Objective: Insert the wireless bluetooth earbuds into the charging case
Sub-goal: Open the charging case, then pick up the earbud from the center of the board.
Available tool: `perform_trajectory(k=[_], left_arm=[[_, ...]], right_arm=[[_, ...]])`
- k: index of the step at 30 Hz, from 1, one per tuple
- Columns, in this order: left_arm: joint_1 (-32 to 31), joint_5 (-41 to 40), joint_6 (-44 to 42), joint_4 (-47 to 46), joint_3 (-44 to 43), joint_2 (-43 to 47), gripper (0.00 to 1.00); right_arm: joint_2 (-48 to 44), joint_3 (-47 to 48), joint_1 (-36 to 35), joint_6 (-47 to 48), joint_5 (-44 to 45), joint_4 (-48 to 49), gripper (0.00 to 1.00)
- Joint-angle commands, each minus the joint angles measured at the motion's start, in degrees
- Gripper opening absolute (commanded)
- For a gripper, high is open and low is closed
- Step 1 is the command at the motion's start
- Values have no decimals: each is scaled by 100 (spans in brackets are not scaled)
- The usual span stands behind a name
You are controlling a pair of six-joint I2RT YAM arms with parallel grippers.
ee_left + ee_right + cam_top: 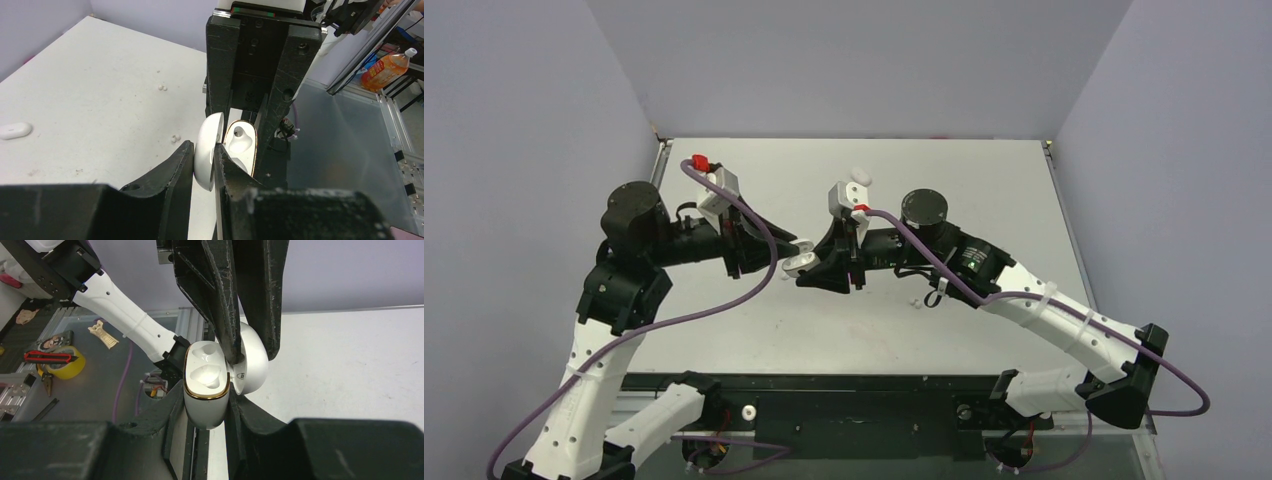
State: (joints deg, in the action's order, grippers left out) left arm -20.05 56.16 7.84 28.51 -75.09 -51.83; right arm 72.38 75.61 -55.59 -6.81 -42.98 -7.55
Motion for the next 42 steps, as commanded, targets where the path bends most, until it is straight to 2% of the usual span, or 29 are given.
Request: perform_trajectory(k=[1,3,7,10,12,13,15,16,17,21,22,24,27,29,30,34,37,42], left_arm=[[-47,216,-33,66,26,49,4],[-51,318,29,18,25,55,0],[-51,363,78,-40,11,71,0],[-51,25,158,-212,47,155,0],[-51,-433,54,-292,44,218,0],[-51,-723,-27,-297,45,236,0],[-51,-1046,-397,-247,71,341,0],[-51,-1129,-577,-256,145,468,0],[-51,-1315,-641,-275,193,536,0],[-43,-1994,-1124,-311,437,883,0],[-43,-2131,-1222,-316,492,955,0],[-42,-2539,-1381,-322,571,1039,0],[-42,-3450,-1615,-352,813,1214,0],[-42,-4144,-1835,-382,1007,1311,0],[-42,-4573,-1885,-382,1068,1336,0],[-42,-5420,-2024,-352,1583,1500,0],[-42,-5847,-1862,-511,2139,1725,0],[-4,-6923,-1466,-672,2755,1913,0]], right_arm=[[74,329,-26,95,-43,330,0],[77,337,-28,99,-42,331,0],[75,317,-29,87,-29,332,0],[95,282,19,23,35,343,0],[133,239,102,-142,61,391,11],[148,196,161,-192,68,455,24],[178,131,242,-367,134,567,40],[186,108,259,-440,164,595,44],[183,64,290,-464,228,634,53],[209,-72,421,-577,408,653,70],[218,-86,450,-622,437,651,72],[213,-144,577,-665,571,649,84],[176,-211,772,-760,859,635,86],[112,-299,974,-886,1399,594,87],[80,-358,1117,-1001,1910,524,87],[347,-235,1444,-1150,3305,-52,85],[1066,133,1532,-842,3650,-565,82],[2534,1308,1593,-436,4108,-1721,69]])
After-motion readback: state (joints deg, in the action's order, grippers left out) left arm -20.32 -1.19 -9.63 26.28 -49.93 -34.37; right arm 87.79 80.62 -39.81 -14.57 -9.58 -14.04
